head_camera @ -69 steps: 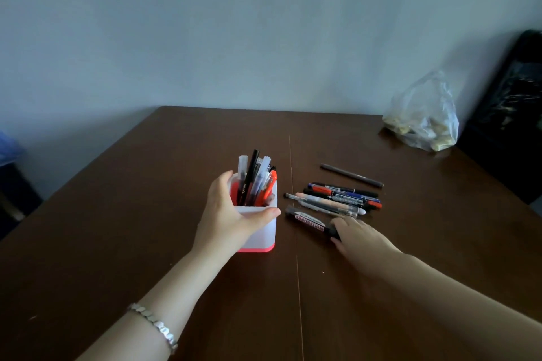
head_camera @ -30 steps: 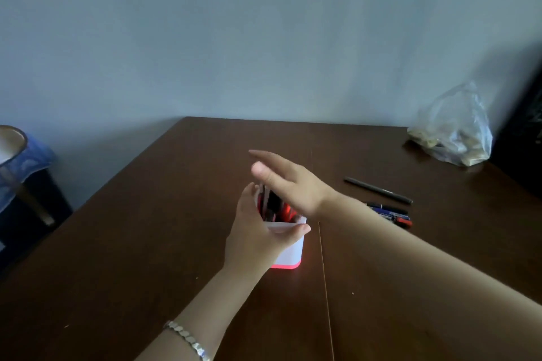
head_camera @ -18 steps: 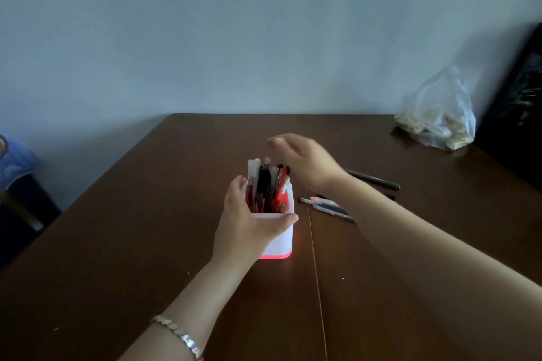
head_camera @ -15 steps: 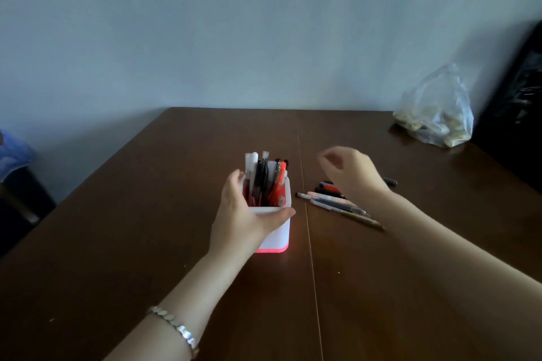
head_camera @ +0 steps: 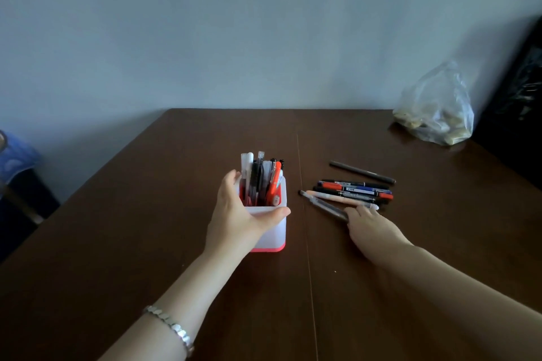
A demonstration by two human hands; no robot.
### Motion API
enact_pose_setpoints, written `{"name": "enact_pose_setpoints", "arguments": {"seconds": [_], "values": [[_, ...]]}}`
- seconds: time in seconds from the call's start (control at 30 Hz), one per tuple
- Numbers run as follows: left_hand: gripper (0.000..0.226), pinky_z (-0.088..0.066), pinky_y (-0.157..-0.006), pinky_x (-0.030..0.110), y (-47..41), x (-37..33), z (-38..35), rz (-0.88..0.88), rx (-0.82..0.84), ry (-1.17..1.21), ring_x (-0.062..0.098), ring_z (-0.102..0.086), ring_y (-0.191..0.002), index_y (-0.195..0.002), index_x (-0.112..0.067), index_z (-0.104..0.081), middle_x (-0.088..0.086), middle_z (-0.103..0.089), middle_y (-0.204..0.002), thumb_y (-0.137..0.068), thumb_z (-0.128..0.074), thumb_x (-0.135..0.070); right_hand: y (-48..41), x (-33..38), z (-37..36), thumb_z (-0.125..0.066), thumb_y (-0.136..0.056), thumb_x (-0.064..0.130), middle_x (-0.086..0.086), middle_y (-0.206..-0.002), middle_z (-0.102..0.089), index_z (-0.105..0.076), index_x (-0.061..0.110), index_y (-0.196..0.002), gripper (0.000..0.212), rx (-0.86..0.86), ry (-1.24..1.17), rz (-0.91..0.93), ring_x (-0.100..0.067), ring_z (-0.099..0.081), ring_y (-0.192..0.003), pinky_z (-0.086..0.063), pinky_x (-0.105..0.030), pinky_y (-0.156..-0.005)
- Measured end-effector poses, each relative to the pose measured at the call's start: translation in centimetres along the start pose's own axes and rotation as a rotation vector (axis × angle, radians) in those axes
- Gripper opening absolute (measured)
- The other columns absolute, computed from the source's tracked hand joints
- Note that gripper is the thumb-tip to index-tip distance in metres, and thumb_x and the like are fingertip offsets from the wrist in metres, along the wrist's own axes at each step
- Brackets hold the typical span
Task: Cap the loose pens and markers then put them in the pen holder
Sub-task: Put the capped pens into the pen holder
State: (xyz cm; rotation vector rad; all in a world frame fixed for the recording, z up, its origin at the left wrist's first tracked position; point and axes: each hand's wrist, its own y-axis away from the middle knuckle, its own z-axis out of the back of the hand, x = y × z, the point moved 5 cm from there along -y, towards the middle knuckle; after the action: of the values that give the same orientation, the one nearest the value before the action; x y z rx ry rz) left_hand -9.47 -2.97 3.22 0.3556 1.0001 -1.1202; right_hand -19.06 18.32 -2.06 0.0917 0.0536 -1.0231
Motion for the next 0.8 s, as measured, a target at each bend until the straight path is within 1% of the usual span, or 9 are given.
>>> {"name": "enact_pose_setpoints", "arguments": {"seconds": [0.07,0.13,0.23,0.33,0.4,0.5,0.63,0.73,0.8], "values": [[0.101,-0.048,-0.089,0.035,0.0,0.0,0.0,-0.004,0.000,0.001,0.015,-0.042,-0.122,-0.139,-0.022,-0.020,-0.002,-0.037,-0.139,-0.060,-0.079,-0.047,0.4,0.4,0.1,-0.041,-0.095,0.015,-0.004,-0.136,-0.041,-0.027,0.015,-0.139,0.046,0.018,-0.019,0.029,-0.017,-0.044,-0.122,-0.042,-0.029,-0.098],[0.101,-0.049,-0.089,0.036,0.1,0.1,0.0,-0.011,0.005,0.009,0.015,-0.042,-0.121,-0.139,-0.023,-0.021,-0.003,-0.038,-0.138,-0.060,-0.079,-0.047,1.0,0.0,1.8,-0.039,-0.096,0.020,-0.003,-0.118,-0.054,-0.039,0.016,-0.133,0.037,-0.028,-0.271,0.000,-0.014,-0.056,-0.100,-0.046,-0.022,-0.081],[0.104,-0.051,-0.090,0.042,0.0,0.2,0.0,-0.009,0.011,0.031,0.016,-0.044,-0.120,-0.138,-0.023,-0.022,-0.004,-0.038,-0.136,-0.055,-0.078,-0.052,2.7,-1.0,7.8,-0.045,-0.094,0.024,-0.002,-0.085,-0.063,-0.059,0.016,-0.112,0.024,-0.284,-0.628,-0.046,-0.015,-0.057,-0.072,-0.037,-0.017,-0.058],[0.105,-0.053,-0.086,0.043,-0.1,0.3,-0.1,0.009,0.012,0.031,0.016,-0.048,-0.116,-0.135,-0.027,-0.024,-0.005,-0.041,-0.133,-0.048,-0.073,-0.059,4.2,-0.3,14.7,-0.031,-0.090,0.042,0.003,-0.058,-0.051,-0.057,0.019,-0.086,0.035,-0.405,-0.598,0.071,-0.010,-0.046,-0.052,-0.033,-0.020,-0.048],[0.106,-0.054,-0.085,0.043,-0.1,0.3,-0.2,0.004,0.013,0.011,0.015,-0.049,-0.114,-0.135,-0.027,-0.024,-0.005,-0.042,-0.131,-0.047,-0.071,-0.062,4.5,1.2,18.0,-0.028,-0.091,0.044,0.005,-0.051,-0.044,-0.057,0.020,-0.081,0.038,-0.366,-0.524,0.162,-0.007,-0.044,-0.045,-0.032,-0.018,-0.044],[0.109,-0.053,-0.086,0.043,0.0,0.2,-0.1,-0.002,0.004,0.009,0.015,-0.048,-0.116,-0.137,-0.023,-0.023,-0.003,-0.041,-0.133,-0.047,-0.070,-0.062,3.3,4.2,20.0,-0.040,-0.092,0.038,0.005,-0.066,-0.056,-0.066,0.029,-0.096,0.028,-0.211,-0.309,0.281,-0.006,-0.054,-0.062,-0.036,-0.016,-0.053],[0.107,-0.053,-0.087,0.041,0.2,0.1,-0.1,-0.009,-0.011,0.026,0.014,-0.050,-0.114,-0.137,-0.022,-0.025,-0.003,-0.044,-0.132,-0.048,-0.072,-0.058,0.2,9.0,18.4,-0.050,-0.089,0.035,0.007,-0.073,-0.059,-0.071,0.022,-0.097,0.026,-0.037,-0.025,0.446,-0.017,-0.059,-0.078,-0.048,-0.030,-0.070],[0.108,-0.053,-0.088,0.039,0.3,0.0,0.0,-0.006,-0.020,-0.002,0.014,-0.050,-0.115,-0.137,-0.023,-0.025,-0.003,-0.045,-0.133,-0.047,-0.070,-0.063,-1.9,11.1,16.5,-0.059,-0.084,0.036,0.012,-0.077,-0.049,-0.070,0.021,-0.096,0.021,-0.024,-0.101,0.455,-0.012,-0.052,-0.079,-0.041,-0.024,-0.064],[0.108,-0.052,-0.090,0.038,0.3,-0.1,0.0,-0.002,-0.008,-0.019,0.014,-0.048,-0.119,-0.138,-0.024,-0.023,-0.005,-0.042,-0.135,-0.049,-0.070,-0.063,-3.0,11.3,16.1,-0.063,-0.083,0.033,0.005,-0.090,-0.047,-0.067,0.015,-0.099,0.025,-0.190,-0.310,0.383,-0.012,-0.049,-0.080,-0.040,-0.024,-0.070]]}}
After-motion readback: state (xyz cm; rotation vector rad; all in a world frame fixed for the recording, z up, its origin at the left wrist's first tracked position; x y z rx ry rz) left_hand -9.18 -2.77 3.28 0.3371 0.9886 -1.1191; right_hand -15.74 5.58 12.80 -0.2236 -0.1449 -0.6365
